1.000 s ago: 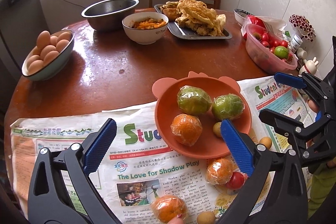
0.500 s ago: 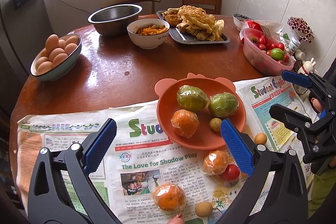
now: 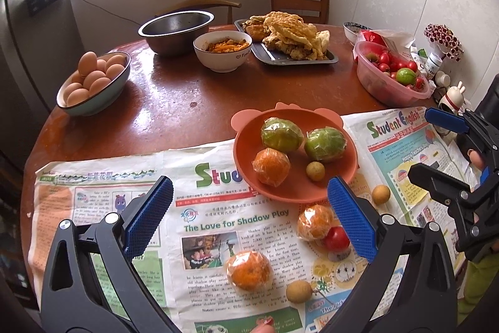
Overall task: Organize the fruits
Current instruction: 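Withdraw both tools from the plate, then move both tools toward two bagged mandarins on the newspaper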
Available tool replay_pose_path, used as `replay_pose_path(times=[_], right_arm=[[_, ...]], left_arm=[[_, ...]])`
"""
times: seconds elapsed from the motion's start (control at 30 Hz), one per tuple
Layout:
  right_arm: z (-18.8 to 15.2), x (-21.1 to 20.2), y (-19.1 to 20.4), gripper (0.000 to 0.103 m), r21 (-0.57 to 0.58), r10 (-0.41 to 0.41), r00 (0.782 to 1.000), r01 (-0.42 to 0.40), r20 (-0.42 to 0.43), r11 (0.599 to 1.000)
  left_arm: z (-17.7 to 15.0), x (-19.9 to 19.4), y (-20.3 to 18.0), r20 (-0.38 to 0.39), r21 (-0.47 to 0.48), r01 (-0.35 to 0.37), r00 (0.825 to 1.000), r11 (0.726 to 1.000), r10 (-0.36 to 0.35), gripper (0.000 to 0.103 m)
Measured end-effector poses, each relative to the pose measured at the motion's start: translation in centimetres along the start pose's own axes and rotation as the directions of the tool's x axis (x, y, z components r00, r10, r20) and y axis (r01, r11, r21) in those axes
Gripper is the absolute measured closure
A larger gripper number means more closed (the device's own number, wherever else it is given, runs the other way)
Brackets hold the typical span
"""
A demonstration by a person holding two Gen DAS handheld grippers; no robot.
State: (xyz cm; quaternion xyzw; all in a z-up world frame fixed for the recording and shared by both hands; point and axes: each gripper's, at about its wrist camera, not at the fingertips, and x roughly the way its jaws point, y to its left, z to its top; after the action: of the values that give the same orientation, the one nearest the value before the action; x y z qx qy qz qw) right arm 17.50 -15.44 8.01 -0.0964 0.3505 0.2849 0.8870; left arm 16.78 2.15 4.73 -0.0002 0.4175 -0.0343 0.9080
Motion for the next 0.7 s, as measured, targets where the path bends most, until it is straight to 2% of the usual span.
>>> replay_pose_path(times=[0.7], right_arm=[[-3.7,-0.6,2.5,0.005,-0.012,0.012,0.999,-0.013,-0.05,1.0]], left_arm=[[-3.9,-0.8,-0.8,-0.036,-0.003,0.006,0.999,1.0,-0.006,0.01]])
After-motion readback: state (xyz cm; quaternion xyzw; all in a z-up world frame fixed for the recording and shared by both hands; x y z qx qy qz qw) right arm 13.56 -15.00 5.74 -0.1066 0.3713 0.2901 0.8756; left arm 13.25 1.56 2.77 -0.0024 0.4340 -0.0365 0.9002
